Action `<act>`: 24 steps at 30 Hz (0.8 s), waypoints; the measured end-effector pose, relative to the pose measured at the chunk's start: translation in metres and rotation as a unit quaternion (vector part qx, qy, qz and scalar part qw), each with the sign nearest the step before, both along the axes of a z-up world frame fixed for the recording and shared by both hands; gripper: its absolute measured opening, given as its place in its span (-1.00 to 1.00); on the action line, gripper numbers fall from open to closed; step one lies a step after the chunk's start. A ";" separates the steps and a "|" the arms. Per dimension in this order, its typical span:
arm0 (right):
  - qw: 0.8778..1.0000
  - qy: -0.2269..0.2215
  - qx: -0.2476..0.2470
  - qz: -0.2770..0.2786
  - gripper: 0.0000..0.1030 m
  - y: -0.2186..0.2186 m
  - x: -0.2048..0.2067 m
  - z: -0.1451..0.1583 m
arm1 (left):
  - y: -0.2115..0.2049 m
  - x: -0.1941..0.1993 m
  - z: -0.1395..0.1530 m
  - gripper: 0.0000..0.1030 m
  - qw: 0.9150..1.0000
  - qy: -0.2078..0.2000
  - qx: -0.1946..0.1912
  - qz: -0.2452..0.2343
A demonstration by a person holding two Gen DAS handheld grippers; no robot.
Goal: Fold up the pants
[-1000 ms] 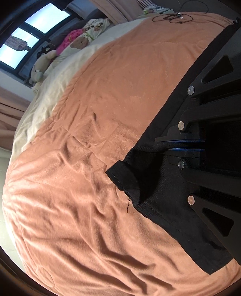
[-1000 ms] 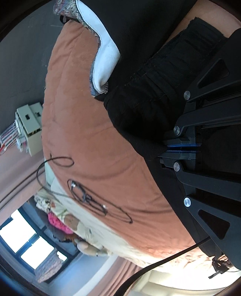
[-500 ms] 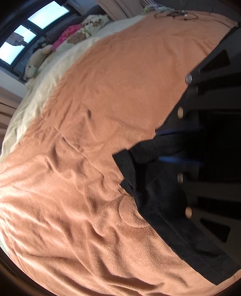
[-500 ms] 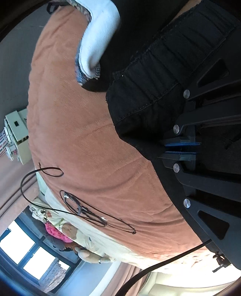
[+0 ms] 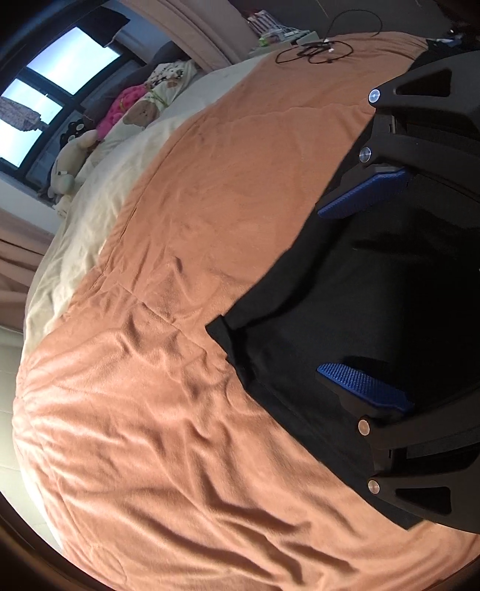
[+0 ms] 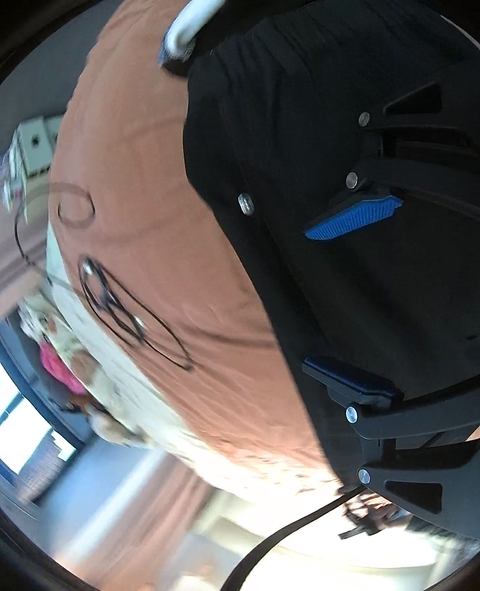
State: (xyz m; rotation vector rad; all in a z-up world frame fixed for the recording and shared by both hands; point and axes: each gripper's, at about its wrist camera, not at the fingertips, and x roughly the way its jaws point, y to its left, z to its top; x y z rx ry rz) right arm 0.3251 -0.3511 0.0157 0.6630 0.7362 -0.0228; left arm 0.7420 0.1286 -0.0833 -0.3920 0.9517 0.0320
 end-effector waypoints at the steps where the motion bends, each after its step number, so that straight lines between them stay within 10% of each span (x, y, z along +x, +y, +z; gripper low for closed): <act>1: 1.000 0.002 -0.002 0.004 0.25 0.003 0.000 0.002 | 0.003 -0.006 0.002 0.60 1.000 -0.001 0.002 -0.001; 13: 0.999 -0.008 -0.034 0.029 0.25 0.028 -0.054 0.028 | 0.058 -0.109 0.033 0.59 0.999 -0.020 0.013 0.039; 24: 0.999 -0.029 -0.033 -0.021 0.25 0.035 -0.138 0.024 | 0.091 -0.161 0.002 -0.09 0.998 0.004 -0.031 0.057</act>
